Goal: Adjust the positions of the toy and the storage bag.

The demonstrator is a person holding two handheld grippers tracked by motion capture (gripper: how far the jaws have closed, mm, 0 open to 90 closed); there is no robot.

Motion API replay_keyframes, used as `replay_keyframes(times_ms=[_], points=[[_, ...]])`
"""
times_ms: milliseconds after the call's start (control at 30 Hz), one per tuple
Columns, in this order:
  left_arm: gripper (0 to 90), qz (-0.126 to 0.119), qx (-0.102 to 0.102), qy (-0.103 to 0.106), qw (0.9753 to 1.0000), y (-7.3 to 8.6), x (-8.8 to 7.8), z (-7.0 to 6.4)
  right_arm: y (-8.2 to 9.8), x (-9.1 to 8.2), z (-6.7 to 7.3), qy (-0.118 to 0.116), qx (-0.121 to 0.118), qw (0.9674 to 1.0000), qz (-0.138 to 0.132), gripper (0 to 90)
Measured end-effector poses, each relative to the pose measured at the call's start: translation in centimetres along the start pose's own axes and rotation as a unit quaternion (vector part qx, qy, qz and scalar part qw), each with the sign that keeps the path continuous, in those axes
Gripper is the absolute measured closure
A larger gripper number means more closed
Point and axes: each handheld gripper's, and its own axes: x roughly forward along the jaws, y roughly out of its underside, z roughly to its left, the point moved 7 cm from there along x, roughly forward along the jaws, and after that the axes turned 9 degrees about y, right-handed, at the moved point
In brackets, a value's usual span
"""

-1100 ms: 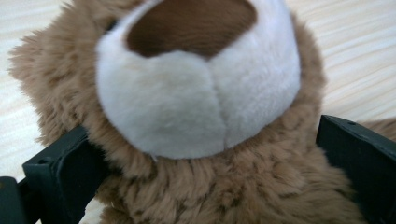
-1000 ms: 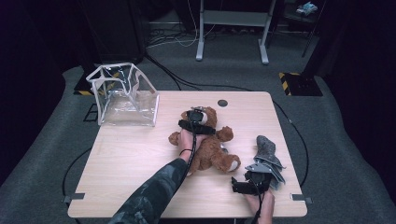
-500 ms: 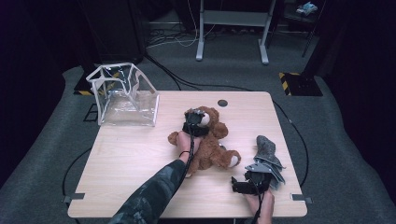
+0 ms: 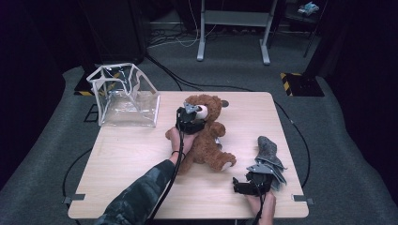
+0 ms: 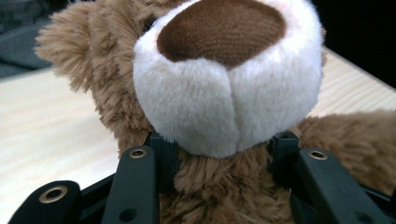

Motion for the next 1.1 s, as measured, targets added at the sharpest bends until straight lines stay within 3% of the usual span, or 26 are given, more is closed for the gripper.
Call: replay_keyframes(times_ms=[300,533,833,1100], points=[[57.6,-0.030,0.024,0.027,0.9989,-1.1,-3.6,0.4,0.0,0.0,0.0,0.000,0.002,1.0000,-0.001,1.6],[57.5,-0.025,0.041,0.051,0.9975,-2.0,-6.7,1.1,0.0,0.0,0.0,0.001,0.003,1.0000,-0.001,1.6],[57.5,-0.006,0.047,0.053,0.9975,-1.7,-10.4,3.2,0.0,0.0,0.0,0.000,0.003,1.0000,0.001,1.6],[57.3,0.009,0.034,0.044,0.9984,-0.8,-13.8,6.0,0.0,0.0,0.0,0.002,0.004,1.0000,0.000,1.6]])
